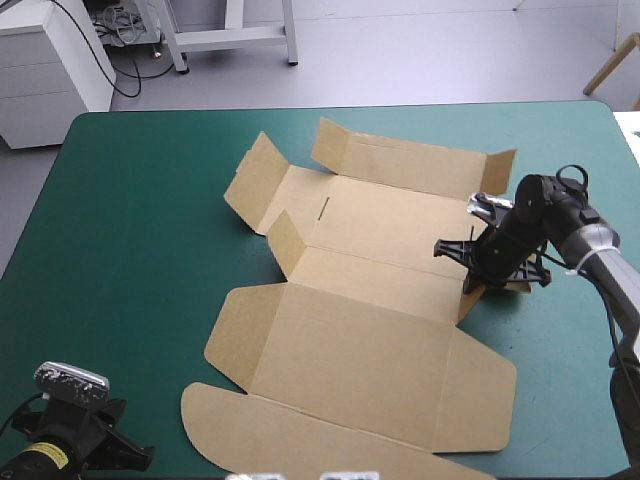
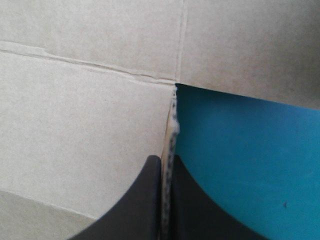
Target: Fold the box
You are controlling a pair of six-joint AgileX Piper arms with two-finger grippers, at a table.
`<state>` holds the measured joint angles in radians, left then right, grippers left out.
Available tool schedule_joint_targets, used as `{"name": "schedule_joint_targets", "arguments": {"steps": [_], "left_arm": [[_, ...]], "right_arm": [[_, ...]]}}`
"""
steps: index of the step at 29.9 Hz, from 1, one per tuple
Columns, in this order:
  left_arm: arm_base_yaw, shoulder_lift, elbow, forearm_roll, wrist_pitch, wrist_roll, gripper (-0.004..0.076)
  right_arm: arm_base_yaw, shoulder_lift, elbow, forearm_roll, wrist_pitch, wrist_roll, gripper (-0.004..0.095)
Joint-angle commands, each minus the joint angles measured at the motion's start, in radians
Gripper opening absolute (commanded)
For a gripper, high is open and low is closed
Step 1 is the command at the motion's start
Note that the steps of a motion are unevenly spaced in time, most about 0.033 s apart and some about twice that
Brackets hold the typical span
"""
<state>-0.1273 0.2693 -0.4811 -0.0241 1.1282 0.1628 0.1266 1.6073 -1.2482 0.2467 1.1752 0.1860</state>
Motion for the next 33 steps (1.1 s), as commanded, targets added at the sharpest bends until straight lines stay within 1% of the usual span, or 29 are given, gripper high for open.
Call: {"name": "schedule_joint_targets", "arguments": {"steps": [1,5,11,13,18,26,33], "left_arm": [[-0.003,0.014,-0.020,-0.013,-0.051,-0.009,-0.0010],[-0.003,0.014,-0.020,-0.013,-0.051,-0.009,-0.0010],[-0.003,0.014,-0.020,-0.013,-0.051,-0.009,-0.0010],[-0.003,0.014,-0.020,-0.013,-0.051,-0.009,-0.0010],[-0.003,0.014,-0.020,-0.013,-0.051,-0.007,-0.0010],[-0.003,0.014,-0.020,-0.013,-0.051,-0.002,-0.0010],[-0.003,0.014,-0.020,-0.013,-0.051,-0.002,-0.0010]], "right_arm": [[-0.001,0.030,-0.146,0.006,0.024,-0.144,-0.0018],[0.001,0.132,-0.278,0.005,0.028,-0.279,-0.0018],[0.025,0.278,-0.479,0.011,0.028,-0.579,-0.0018],[0.051,0.323,-0.546,0.011,0.028,-0.677,-0.0018],[0.127,0.429,-0.696,0.005,0.028,-0.857,-0.0019],[0.270,0.577,-0.943,-0.030,-0.030,-1.129,-0.0019],[0.353,0.665,-1.077,0.034,-0.105,-1.293,-0.0019]]}}
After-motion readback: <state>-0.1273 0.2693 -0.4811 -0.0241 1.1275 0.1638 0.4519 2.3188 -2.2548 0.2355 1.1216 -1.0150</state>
